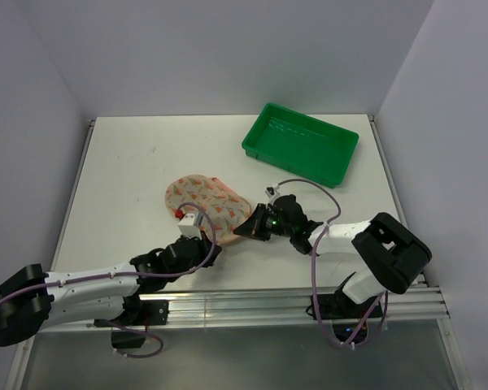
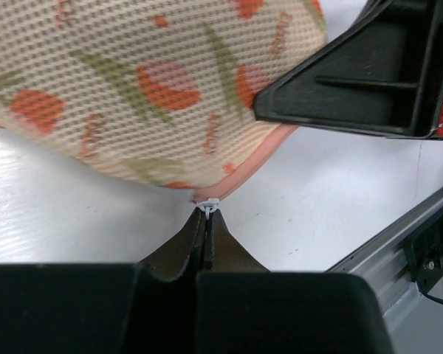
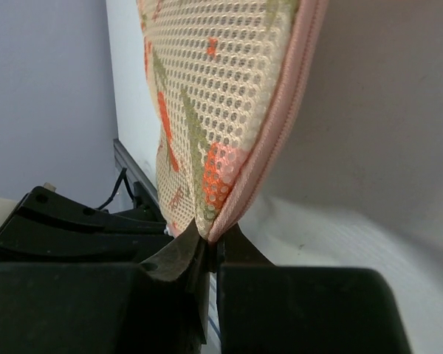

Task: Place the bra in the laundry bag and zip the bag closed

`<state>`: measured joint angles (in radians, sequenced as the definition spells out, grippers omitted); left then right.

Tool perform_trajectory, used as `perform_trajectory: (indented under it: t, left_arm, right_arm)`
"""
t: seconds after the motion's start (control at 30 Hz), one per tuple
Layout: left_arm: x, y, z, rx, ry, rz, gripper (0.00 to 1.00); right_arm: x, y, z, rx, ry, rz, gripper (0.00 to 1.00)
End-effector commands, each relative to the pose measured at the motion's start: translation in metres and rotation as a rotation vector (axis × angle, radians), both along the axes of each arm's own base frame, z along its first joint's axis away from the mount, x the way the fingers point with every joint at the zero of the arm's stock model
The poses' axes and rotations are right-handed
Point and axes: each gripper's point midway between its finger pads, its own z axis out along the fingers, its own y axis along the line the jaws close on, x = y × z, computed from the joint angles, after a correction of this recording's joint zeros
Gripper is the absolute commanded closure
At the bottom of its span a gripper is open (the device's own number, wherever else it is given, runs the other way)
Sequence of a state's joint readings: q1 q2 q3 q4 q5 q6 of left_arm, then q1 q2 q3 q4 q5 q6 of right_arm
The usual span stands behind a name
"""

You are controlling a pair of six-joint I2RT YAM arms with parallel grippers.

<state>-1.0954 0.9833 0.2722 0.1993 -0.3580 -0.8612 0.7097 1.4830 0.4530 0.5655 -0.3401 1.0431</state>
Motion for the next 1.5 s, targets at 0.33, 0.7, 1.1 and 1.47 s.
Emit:
perform_trajectory:
  t: [0.33,0.7,1.1,1.47]
  left_arm:
    - [0.010,0.034,-0.016,0.144,0.023,0.159,0.81]
    - [0.025,0.037,0.088,-0.032,-0.151,0.199,0.17]
    - [0.025,0.086,0.193,-0.089,-0.322,0.289,0.01]
    - [0.020,0.128,0.269,-0.087,-0.454,0.337,0.01]
  right_arm:
    - [0.031,-0.028,-0.006,-0.104,-0.083,-0.058,1.00]
    - [0.011,-0.008,-0.028,-0.166,-0.030,0.066,0.95]
    - [0.020,-0.099,0.043,-0.555,-0.331,-0.158,0.00]
    - [-0.009,-0.210,0.247,-0.274,-0.862,-0.649,0.00]
